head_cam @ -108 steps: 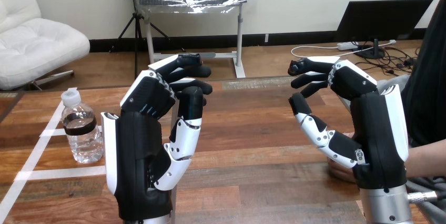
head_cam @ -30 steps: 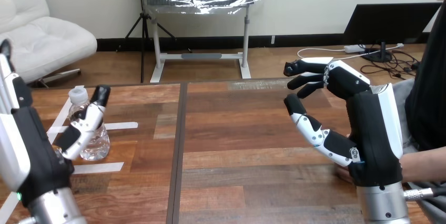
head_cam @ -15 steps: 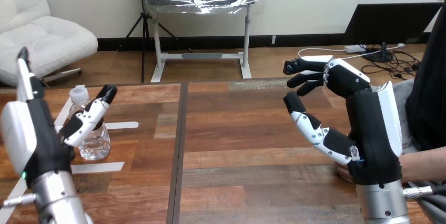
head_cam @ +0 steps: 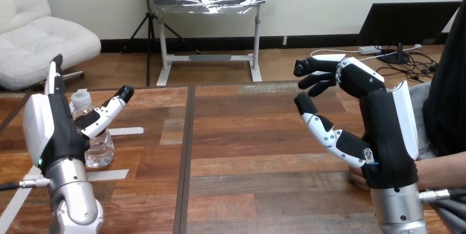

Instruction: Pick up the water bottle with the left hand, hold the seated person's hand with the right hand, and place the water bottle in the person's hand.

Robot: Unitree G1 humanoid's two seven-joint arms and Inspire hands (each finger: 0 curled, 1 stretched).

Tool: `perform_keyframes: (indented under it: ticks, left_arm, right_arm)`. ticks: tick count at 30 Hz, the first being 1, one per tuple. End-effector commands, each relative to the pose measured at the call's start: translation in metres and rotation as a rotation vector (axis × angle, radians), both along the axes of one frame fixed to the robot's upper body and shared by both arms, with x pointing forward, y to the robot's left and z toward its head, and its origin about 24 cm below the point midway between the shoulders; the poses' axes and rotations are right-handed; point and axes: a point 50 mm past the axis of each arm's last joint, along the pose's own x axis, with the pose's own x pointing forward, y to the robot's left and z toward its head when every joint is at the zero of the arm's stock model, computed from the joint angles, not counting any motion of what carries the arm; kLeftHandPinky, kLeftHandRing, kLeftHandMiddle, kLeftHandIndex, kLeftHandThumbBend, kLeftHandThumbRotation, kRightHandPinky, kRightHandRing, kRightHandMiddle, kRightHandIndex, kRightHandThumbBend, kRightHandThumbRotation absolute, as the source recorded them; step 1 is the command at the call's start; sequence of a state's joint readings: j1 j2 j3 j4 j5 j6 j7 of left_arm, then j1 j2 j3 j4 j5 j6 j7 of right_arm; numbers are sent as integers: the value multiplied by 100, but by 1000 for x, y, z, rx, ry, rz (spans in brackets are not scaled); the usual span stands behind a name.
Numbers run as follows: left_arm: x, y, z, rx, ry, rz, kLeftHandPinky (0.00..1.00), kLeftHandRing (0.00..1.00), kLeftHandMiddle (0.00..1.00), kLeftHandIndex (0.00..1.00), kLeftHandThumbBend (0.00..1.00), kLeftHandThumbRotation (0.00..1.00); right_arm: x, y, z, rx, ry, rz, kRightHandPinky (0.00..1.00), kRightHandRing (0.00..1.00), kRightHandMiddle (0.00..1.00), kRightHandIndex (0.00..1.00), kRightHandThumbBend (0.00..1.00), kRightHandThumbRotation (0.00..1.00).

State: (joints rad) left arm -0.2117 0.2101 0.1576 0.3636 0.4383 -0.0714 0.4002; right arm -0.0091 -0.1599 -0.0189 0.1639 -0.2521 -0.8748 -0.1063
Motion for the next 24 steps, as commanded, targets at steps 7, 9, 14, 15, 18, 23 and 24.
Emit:
perform_keyframes:
  ticks: [7,9,14,15,18,23,24]
  left_arm:
    - [34,1,20,49,14,-52,80,89,92,93,93,56]
    - [36,1,20,49,22,-53,80,89,92,93,93,56]
    - [40,1,20,52,31,-58,79,89,93,93,93,56]
    - [41,1,20,57,36,-58,79,89,93,93,93,57]
    - [44,1,20,63,45,-59,79,89,93,92,93,57]
    - [47,2,20,58,57,-58,79,89,93,92,93,58]
    - [47,2,21,60,59,-59,80,89,93,92,94,58]
  right_arm:
    - [10,0,16,-4,-78,-8,45,55,62,62,44,0]
    - [10,0,16,-1,-74,-9,45,55,62,62,44,0]
    - [10,0,16,-4,-70,-11,45,55,62,62,45,0]
    - [10,0,16,-5,-70,-10,45,55,62,62,45,0]
    - [10,0,16,-5,-68,-9,45,55,62,62,45,0]
    - [11,-1,17,-6,-69,-9,45,56,62,62,45,0]
    - [11,-1,17,-9,-70,-10,45,56,62,62,45,1]
